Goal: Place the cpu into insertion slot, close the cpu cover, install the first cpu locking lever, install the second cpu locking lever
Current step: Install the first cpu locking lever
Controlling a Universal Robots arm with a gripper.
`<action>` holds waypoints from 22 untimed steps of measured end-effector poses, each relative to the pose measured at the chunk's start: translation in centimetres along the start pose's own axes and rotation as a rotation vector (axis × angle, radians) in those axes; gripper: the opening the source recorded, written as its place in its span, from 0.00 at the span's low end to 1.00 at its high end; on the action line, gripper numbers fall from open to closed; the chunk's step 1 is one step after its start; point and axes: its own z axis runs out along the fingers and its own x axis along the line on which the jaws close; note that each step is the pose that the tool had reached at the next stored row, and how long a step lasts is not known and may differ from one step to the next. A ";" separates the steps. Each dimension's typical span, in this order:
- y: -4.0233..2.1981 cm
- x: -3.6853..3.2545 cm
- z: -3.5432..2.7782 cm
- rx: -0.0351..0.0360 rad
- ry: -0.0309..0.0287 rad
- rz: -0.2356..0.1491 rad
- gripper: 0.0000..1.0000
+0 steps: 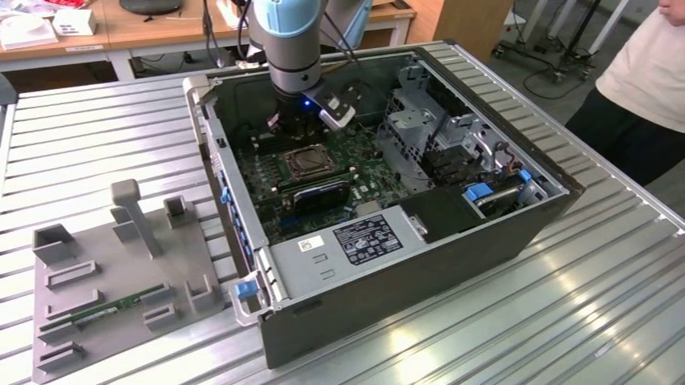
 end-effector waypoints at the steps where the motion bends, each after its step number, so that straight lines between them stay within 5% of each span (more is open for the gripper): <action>1: 0.00 -0.01 -0.09 0.0009 0.0003 0.000 0.11; 6: 0.09 -0.09 -0.53 0.0012 0.0005 0.000 0.11; 22: -0.36 -0.30 -0.60 -0.0002 0.0008 0.000 0.11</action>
